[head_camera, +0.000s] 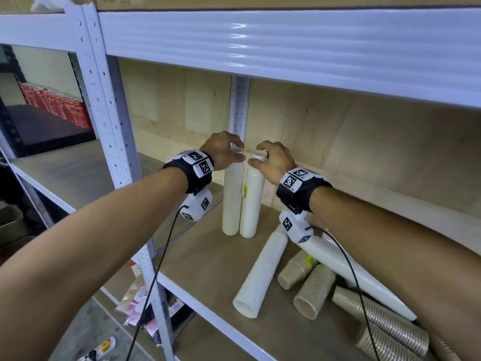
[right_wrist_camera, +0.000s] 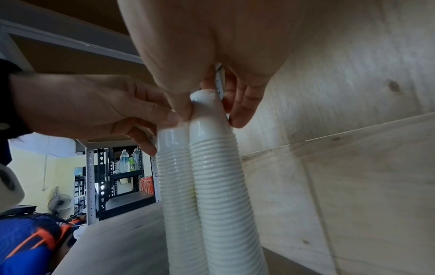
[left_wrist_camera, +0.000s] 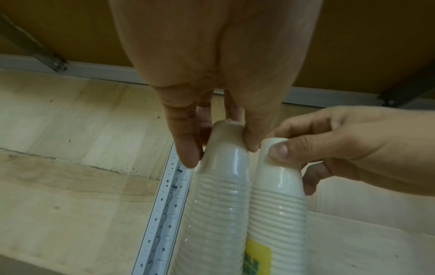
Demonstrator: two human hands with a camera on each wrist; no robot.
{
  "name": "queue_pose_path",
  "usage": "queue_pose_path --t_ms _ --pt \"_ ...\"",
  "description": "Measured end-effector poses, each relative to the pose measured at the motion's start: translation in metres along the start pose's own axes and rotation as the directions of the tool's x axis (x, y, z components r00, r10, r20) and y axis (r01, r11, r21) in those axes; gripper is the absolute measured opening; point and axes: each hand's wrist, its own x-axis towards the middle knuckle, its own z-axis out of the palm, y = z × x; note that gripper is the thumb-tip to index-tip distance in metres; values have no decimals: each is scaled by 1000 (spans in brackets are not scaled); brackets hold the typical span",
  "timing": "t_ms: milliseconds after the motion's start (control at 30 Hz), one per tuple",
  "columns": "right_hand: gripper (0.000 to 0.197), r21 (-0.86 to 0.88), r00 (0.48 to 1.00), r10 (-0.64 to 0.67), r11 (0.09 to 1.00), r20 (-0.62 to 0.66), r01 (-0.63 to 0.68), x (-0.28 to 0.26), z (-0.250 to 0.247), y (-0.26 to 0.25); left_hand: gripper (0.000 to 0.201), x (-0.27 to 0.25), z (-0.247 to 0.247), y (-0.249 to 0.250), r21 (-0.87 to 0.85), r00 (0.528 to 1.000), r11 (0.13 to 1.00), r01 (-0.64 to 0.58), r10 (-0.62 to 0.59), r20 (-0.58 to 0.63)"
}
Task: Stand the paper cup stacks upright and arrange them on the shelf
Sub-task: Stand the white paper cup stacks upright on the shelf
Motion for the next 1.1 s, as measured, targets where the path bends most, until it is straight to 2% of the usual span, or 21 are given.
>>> queue_pose_path --t_ms 200,333,433,567,700,767,933,1033,1100 --pt "48 12 999 -36 999 41 35 2 -2 1 33 0 2 3 1 998 999 -50 50 49" --pt "58 -19 1000 7 1000 15 -6 4 -3 -3 39 2 1 4 36 1000 999 -3 3 7" --pt "47 -47 1000 18 999 25 -17 5 -4 -5 39 3 0 4 -2 999 999 34 -34 2" --pt "33 -16 998 7 1000 61 -6 6 -3 -4 35 0 -1 4 32 999 999 -25 24 26" --pt "50 -21 999 14 1000 52 -13 5 -4 -5 40 -3 -1 6 44 1000 999 -3 2 20" --pt "51 -39 999 12 999 36 -11 5 -5 -7 43 -2 -1 6 49 999 998 33 -33 -7" --pt "30 -15 997 2 1000 79 -1 7 -6 -8 15 -3 -3 8 43 1000 999 -8 7 16" --pt "35 8 995 -14 1000 103 13 5 -8 -8 32 -5 -5 9 45 1000 999 -9 8 28" --pt "42 4 996 -11 1000 93 11 4 -9 -8 36 -5 -6 9 42 1000 999 -1 0 20"
